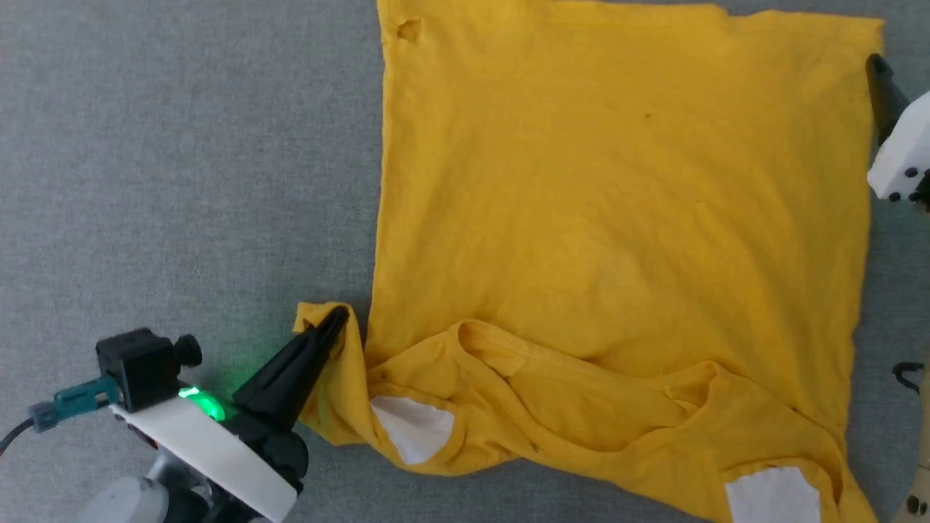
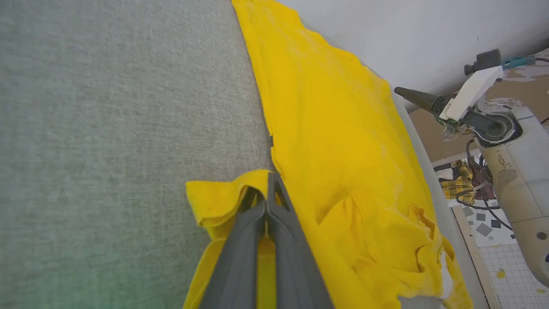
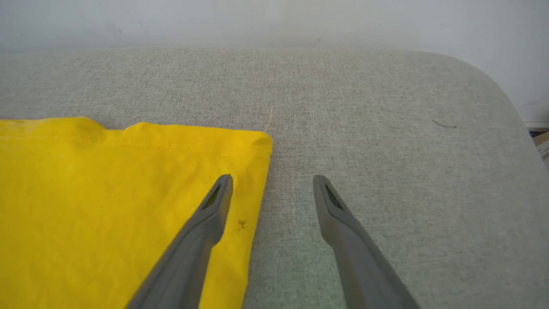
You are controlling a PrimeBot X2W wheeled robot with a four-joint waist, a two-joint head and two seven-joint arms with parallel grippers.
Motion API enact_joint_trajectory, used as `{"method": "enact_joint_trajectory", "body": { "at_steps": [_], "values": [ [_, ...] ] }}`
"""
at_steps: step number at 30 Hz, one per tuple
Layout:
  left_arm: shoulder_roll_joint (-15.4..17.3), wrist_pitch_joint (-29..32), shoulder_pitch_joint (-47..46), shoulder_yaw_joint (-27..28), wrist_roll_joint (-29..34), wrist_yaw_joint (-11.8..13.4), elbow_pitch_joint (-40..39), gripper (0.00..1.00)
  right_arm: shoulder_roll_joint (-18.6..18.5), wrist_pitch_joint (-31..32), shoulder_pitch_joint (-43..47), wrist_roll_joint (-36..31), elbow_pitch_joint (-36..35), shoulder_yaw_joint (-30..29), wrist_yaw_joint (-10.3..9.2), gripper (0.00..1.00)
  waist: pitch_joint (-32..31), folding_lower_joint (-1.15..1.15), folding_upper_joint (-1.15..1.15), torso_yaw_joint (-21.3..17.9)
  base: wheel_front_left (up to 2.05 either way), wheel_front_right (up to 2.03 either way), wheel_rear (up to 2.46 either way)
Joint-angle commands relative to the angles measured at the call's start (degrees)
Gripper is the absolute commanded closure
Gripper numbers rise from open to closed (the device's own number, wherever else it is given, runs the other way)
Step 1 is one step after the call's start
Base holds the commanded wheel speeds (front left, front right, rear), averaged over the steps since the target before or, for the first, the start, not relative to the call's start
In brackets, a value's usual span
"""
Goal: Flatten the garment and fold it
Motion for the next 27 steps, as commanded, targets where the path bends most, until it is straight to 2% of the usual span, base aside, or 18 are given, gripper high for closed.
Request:
{"method": "enact_joint_trajectory", "body": {
  "at_steps": [1, 5, 6, 8, 14, 19, 27],
  "values": [
    [-0.49, 0.22, -1.38, -0.26, 0.8, -0.74, 0.52, 1.0, -0.01, -0.65, -1.67, -0.62, 0.99, -0.14, -0.04, 0.0, 2.78, -0.01, 0.01, 2.04, 0.0, 0.0, 0.0],
    [-0.95, 0.43, -2.45, -0.78, 1.11, -1.28, 1.42, 1.0, 0.09, -0.33, -3.32, -1.48, 3.7, -0.24, -0.04, 0.0, 3.4, -0.01, 0.01, 2.71, 0.0, 0.0, 0.0],
    [-1.04, 0.44, -2.58, -0.87, 1.15, -1.36, 1.59, 1.0, 0.23, 0.27, -3.67, -1.77, 4.4, -0.67, -0.04, 0.29, 3.44, -0.01, 0.01, 2.82, 0.0, 0.0, 0.0],
    [-1.22, 0.41, -2.75, -1.0, 1.19, -1.46, 1.86, 1.0, 0.5, 0.81, -4.28, -2.78, 5.15, -1.47, -0.04, 1.0, 3.38, -0.01, 0.01, 3.01, 0.0, 0.0, 0.0],
    [-1.62, 0.0, -2.59, -1.22, 1.25, -1.51, 2.55, 1.0, 0.81, 1.34, -4.3, -3.54, 5.89, -1.93, -0.04, 1.0, 1.73, -0.01, 0.01, 2.94, 0.0, 0.0, 0.0],
    [-2.12, -0.79, -1.9, -1.37, 1.36, -1.28, 3.15, 1.0, 0.82, -0.12, -1.66, -1.52, 4.46, -1.28, -0.04, 1.0, -2.12, -0.01, 0.01, 2.12, 0.0, 0.0, 0.0],
    [-2.17, -1.36, 1.3, -1.55, 0.93, 0.73, 3.61, 1.0, 0.3, 0.81, 12.36, 5.82, -5.51, -0.71, -0.04, 1.0, -10.66, -0.01, 0.01, -0.43, 0.0, 0.0, 0.0]
  ]
}}
